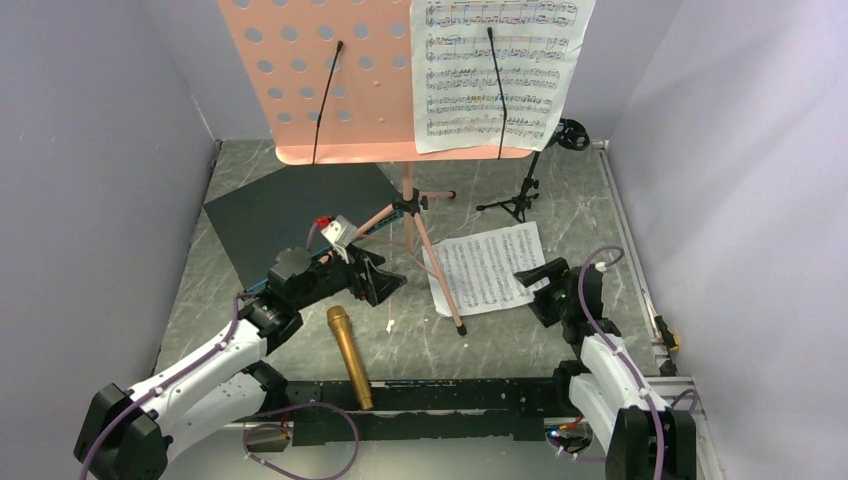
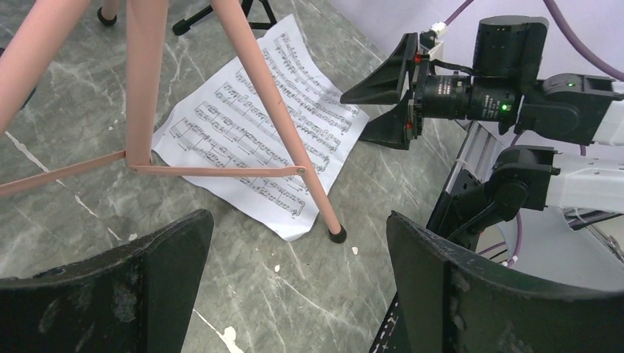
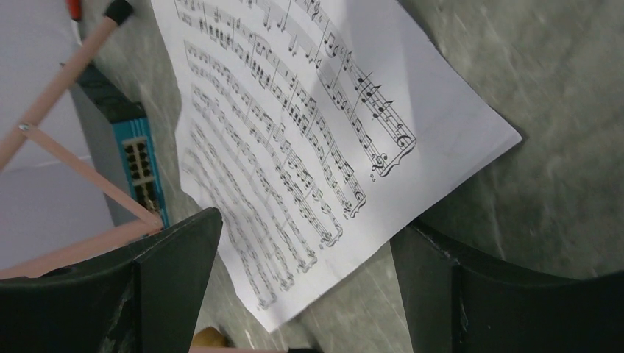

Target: Set up the instrument practice props

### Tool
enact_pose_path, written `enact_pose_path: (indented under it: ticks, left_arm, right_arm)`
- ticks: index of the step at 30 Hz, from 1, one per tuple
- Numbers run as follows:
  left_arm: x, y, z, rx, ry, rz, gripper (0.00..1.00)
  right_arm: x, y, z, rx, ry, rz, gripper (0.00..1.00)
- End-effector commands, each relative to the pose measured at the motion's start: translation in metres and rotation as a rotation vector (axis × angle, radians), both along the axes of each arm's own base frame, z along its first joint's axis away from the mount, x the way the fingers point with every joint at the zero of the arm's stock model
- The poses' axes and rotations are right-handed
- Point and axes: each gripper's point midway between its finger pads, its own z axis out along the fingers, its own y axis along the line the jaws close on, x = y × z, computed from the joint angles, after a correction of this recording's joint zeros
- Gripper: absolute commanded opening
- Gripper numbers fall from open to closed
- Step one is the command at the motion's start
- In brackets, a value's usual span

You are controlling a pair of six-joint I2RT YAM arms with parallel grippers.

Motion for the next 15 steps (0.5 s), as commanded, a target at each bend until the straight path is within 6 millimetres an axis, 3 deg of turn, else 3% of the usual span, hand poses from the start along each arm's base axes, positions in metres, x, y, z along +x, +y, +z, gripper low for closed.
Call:
enact_pose_path:
  ticks: [1,7,15]
  left_arm:
    - [0.000,0.000,0.018,-0.027,-0.081,-0.007,0.93]
    - [0.000,0.000,0.019,-0.029,-0.086,-0.006,0.93]
    - [0.001,-0.002,0.017,-0.028,-0.079,-0.012,0.93]
  right_arm:
    - [0.009,-0.011,-0.017,-0.014,-0.045,-0.062,0.88]
    - [0.030,-0.011,-0.002,-0.040,-0.195,-0.034,0.87]
    - [0.057,-0.003,0.046,-0.097,-0.457,0.072,0.73]
